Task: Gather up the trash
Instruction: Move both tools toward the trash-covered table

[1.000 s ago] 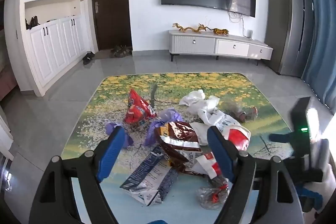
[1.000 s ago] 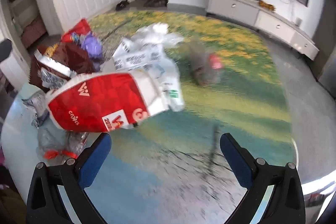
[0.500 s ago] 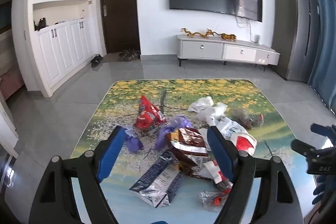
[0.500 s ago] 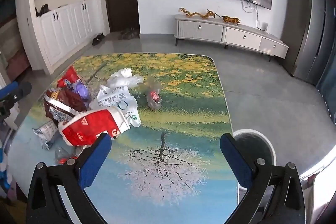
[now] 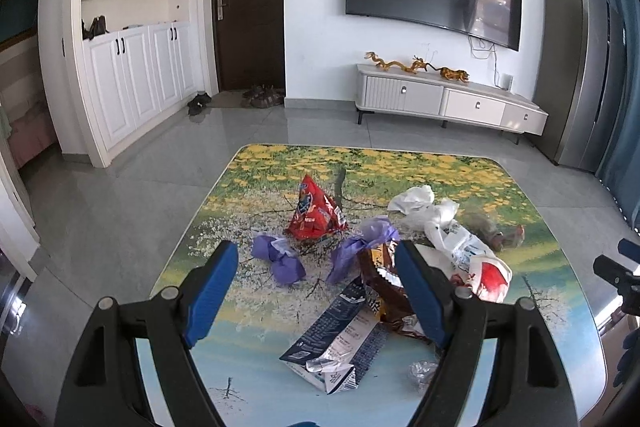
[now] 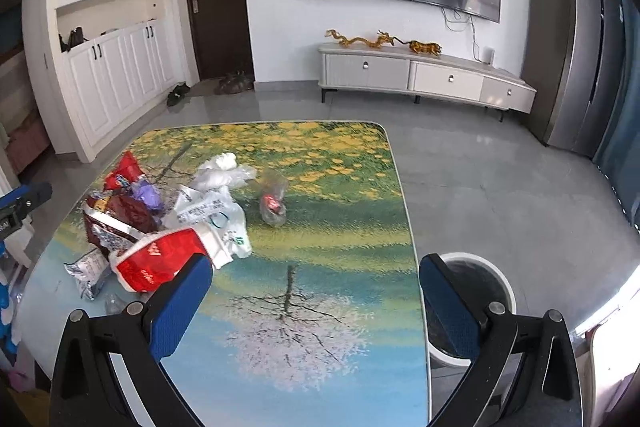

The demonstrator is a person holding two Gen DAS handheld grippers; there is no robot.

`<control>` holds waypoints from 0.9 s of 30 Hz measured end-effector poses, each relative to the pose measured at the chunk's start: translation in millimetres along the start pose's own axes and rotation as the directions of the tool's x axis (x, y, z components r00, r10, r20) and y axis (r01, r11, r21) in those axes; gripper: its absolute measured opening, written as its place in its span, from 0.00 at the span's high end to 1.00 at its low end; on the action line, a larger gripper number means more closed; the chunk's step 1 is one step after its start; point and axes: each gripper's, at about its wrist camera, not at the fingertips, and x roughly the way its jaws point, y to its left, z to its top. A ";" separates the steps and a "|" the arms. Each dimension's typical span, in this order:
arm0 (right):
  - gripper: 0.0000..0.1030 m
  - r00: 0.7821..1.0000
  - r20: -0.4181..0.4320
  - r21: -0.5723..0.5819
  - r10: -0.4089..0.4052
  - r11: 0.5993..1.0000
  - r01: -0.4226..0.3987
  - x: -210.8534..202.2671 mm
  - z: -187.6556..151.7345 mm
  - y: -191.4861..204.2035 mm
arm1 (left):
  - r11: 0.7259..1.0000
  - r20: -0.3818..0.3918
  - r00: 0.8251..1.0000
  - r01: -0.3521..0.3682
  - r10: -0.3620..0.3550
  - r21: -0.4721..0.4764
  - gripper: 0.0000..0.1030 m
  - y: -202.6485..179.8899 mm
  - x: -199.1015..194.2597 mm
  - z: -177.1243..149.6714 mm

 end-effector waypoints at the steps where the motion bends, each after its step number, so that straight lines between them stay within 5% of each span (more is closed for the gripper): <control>1: 0.00 1.000 -0.003 0.006 -0.003 1.000 0.003 2.0 -1.0 -1.6 | 1.000 -0.001 1.000 -0.001 0.001 -0.002 0.23 1.3 0.8 -0.2; 27: 0.00 0.999 0.013 -0.041 -0.039 0.998 0.040 25.4 13.1 0.8 | 0.997 0.015 1.000 -0.003 0.002 0.075 0.23 -22.0 18.1 12.0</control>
